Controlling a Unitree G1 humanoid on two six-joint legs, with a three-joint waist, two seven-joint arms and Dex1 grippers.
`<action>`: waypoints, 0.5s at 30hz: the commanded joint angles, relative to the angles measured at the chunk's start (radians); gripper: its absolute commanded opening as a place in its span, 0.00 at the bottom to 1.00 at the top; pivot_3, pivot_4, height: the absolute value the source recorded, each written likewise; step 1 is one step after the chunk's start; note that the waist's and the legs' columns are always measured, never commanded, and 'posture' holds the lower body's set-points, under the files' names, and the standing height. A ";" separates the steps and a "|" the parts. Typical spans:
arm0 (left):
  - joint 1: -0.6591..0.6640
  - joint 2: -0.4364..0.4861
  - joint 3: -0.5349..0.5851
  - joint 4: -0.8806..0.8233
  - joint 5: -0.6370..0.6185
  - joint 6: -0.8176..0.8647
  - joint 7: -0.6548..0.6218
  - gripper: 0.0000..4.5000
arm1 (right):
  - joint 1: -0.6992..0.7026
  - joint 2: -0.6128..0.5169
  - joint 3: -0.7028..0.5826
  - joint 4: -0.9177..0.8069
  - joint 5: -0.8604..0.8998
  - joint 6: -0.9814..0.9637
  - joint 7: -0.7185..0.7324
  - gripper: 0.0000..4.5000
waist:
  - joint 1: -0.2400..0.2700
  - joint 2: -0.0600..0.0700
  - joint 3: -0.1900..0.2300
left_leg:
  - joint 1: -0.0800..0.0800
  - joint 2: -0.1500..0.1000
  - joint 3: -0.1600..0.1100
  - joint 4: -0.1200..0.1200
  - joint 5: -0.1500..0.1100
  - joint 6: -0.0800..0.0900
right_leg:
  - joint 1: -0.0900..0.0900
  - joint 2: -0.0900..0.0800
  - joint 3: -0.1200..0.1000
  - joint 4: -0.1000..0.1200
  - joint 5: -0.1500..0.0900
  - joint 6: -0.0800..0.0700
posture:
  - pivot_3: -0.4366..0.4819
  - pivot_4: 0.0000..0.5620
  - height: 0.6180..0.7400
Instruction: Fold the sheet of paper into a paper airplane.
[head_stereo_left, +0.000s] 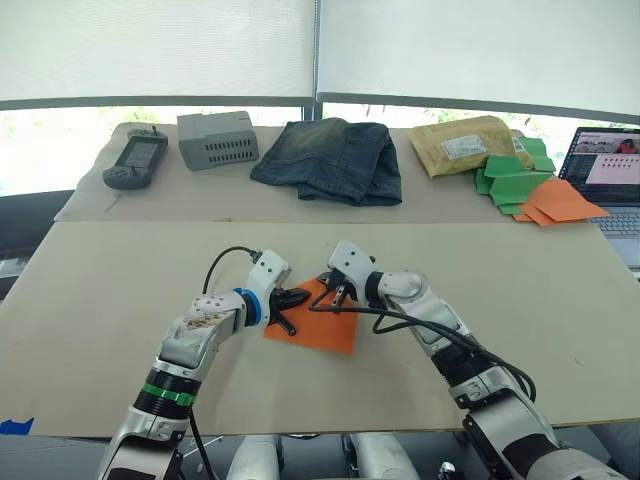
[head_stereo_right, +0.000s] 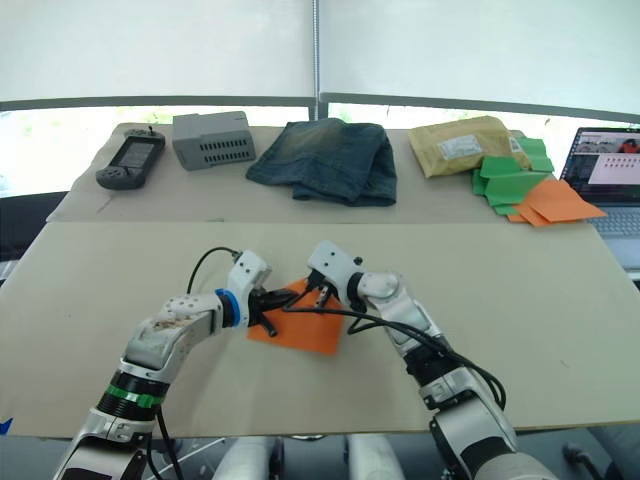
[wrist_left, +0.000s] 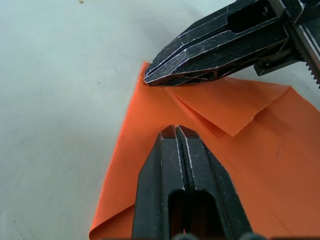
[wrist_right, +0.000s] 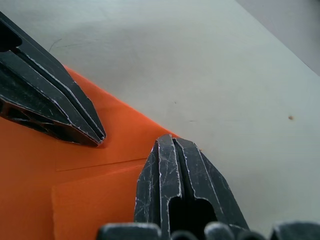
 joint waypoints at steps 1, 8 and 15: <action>-0.003 0.000 -0.008 0.003 0.005 -0.009 0.000 0.01 | -0.001 0.021 0.026 0.011 -0.011 -0.010 0.018 0.00 | -0.001 0.000 0.000 | 0.000 0.000 0.000 0.000 0.000 0.000 | 0.000 0.000 0.000 0.000 0.000 0.000 | 0.48 0.27 0.91; -0.006 -0.001 -0.007 0.008 0.001 -0.011 -0.001 0.01 | -0.016 0.040 0.035 -0.025 0.012 -0.002 0.083 0.00 | -0.009 0.000 0.000 | 0.000 0.000 0.000 -0.001 0.000 0.000 | 0.000 0.000 0.000 0.000 0.000 0.000 | 0.48 0.27 0.91; -0.006 0.003 -0.007 0.011 0.001 -0.013 0.000 0.01 | -0.048 0.063 0.017 0.058 -0.038 -0.004 0.019 0.00 | -0.009 0.000 0.000 | 0.000 0.000 0.000 -0.001 0.000 0.000 | 0.000 0.000 0.000 0.000 0.000 0.000 | 0.48 0.27 0.91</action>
